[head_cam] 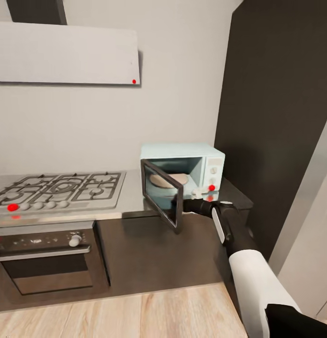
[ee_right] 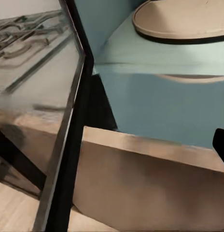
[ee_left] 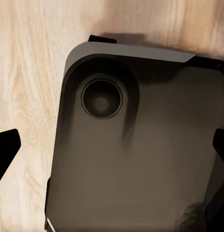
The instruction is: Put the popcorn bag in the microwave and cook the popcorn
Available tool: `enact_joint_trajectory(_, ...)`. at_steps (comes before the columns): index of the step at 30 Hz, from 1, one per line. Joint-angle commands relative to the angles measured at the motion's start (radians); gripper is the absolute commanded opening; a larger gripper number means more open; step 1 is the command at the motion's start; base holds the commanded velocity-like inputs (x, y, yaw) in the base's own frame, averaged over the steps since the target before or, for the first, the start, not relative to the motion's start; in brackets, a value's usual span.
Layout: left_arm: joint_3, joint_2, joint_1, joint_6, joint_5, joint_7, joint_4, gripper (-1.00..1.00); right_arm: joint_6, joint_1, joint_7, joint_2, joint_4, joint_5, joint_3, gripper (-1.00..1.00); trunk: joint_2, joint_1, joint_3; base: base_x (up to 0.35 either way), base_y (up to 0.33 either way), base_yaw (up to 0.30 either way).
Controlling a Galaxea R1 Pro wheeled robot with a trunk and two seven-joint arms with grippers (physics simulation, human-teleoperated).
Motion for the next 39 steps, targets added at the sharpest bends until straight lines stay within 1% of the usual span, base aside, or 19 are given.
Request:
enact_joint_trajectory(1, 0.0, 0.0, 0.0, -0.002, 0.006, 0.001, 0.0, 1.0, 0.005, -0.001, 0.01, 0.001, -0.001, 0.008, -0.005, 1.0, -0.001, 0.0, -0.001, -0.237, 0.222, 0.0)
enact_joint_trajectory(12, 0.0, 0.001, 0.0, -0.002, 0.006, 0.001, 0.0, 1.0, 0.002, -0.001, 0.008, 0.0, -0.001, 0.008, -0.005, 1.0, -0.001, 0.0, -0.001, -0.168, 0.266, 0.0)
enact_joint_trajectory(24, 0.0, 0.001, 0.0, -0.002, 0.006, 0.001, 0.0, 1.0, -0.006, -0.001, 0.005, -0.003, 0.013, 0.007, -0.008, 1.0, -0.001, 0.0, -0.001, -0.072, 0.274, 0.0)
enact_joint_trajectory(28, 0.0, 0.0, 0.0, -0.002, 0.006, 0.001, 0.0, 1.0, -0.006, -0.001, 0.001, -0.005, 0.013, 0.007, -0.008, 1.0, -0.001, 0.0, -0.001, -0.003, 0.04, 0.0)
enact_joint_trajectory(33, 0.0, 0.0, 0.0, -0.002, 0.006, 0.001, 0.0, 1.0, -0.006, -0.001, -0.031, -0.007, 0.013, 0.007, -0.011, 1.0, -0.001, 0.0, -0.001, 0.0, 0.002, 0.0)
enact_joint_trajectory(39, 0.0, 0.0, 0.0, -0.002, 0.006, 0.001, 0.0, 1.0, -0.006, -0.001, -0.037, -0.009, 0.013, 0.01, -0.014, 1.0, -0.001, 0.0, -0.001, 0.0, 0.0, 0.0)
